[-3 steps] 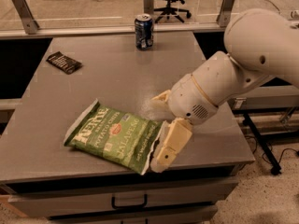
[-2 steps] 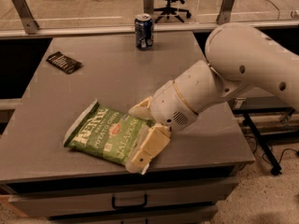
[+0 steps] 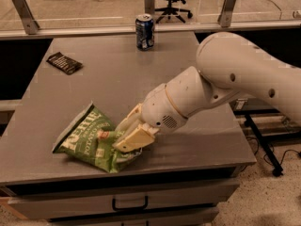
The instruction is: Move green jalapeno chip bag near pepsi can
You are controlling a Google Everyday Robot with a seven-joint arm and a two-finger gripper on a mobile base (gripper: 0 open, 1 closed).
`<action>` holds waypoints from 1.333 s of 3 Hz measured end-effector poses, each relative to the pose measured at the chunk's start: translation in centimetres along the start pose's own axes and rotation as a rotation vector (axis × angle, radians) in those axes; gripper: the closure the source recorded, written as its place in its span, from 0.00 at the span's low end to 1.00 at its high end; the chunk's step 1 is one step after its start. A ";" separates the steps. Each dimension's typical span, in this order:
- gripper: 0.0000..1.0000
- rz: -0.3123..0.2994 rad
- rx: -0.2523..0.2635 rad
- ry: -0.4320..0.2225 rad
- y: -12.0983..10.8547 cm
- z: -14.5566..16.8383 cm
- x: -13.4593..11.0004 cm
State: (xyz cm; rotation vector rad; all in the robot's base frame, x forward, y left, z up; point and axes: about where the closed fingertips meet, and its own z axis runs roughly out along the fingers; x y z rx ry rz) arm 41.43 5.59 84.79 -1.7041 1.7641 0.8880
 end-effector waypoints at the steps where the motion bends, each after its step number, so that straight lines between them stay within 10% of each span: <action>1: 0.88 -0.031 0.087 0.003 -2.3 -3.0 -1.5; 2: 1.00 -0.083 0.231 0.009 -5.5 -8.9 -3.4; 4: 1.00 -0.103 0.266 -0.003 -6.1 -10.5 -4.6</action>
Offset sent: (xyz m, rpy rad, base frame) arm 0.1216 -0.1015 0.1562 -0.0345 -0.4091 -0.2431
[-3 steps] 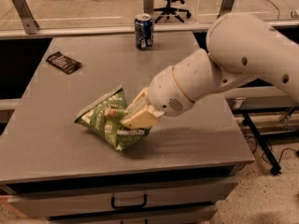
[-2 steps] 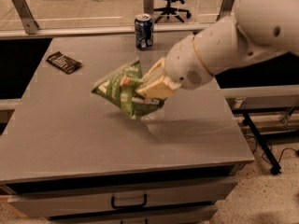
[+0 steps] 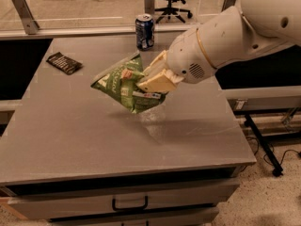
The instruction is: Move green jalapeno chip bag near pepsi can
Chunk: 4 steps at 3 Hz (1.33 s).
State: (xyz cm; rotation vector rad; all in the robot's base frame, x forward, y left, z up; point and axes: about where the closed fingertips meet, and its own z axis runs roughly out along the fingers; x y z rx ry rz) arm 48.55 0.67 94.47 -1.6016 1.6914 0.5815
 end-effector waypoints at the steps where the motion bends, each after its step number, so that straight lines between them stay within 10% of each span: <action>1: 1.00 -0.091 0.057 0.049 -3.7 -2.6 -0.7; 4: 1.00 -0.201 0.200 0.108 -19.5 -8.5 2.6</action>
Offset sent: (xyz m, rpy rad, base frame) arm 0.1464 -0.0952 0.1096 -0.1314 -0.3302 -0.0241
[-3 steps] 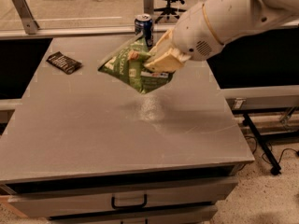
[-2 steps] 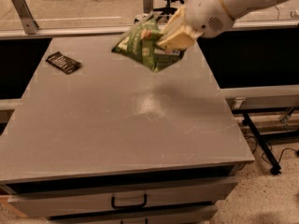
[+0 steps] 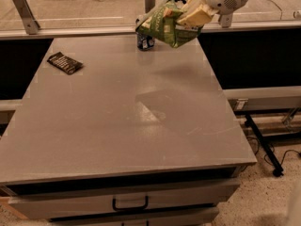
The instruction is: Move green jalapeno chip bag near pepsi can
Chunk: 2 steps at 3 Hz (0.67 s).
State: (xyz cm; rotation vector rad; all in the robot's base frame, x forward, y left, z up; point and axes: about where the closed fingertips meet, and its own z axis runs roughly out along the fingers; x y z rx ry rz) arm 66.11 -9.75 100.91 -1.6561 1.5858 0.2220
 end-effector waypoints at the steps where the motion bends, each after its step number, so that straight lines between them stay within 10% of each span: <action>1: 1.00 -0.013 0.071 0.019 -3.8 0.3 2.6; 2: 1.00 0.018 0.098 0.047 -5.8 1.5 5.9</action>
Offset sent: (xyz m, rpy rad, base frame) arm 0.1088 -0.0754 -0.0345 -0.0243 -0.0607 -0.1586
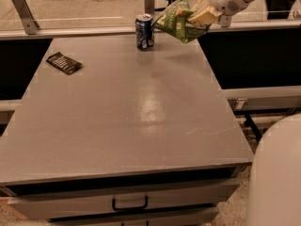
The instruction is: Move green jalapeno chip bag near pepsi can
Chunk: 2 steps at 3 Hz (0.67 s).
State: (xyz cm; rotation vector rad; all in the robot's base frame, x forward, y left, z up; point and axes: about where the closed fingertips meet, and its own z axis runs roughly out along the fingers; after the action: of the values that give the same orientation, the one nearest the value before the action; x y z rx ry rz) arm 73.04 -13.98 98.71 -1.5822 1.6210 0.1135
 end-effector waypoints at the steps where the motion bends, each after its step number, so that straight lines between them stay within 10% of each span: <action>1: 0.82 0.033 -0.001 0.047 -0.6 1.1 2.8; 2: 0.58 0.054 -0.013 0.065 -0.7 2.7 4.2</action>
Offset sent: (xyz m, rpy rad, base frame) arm 0.0381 -0.0274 -0.0495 -0.0410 0.0751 -0.0820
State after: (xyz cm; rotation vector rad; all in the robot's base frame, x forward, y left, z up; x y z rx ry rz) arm 75.56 -15.77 94.81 -1.5671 1.7170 0.1018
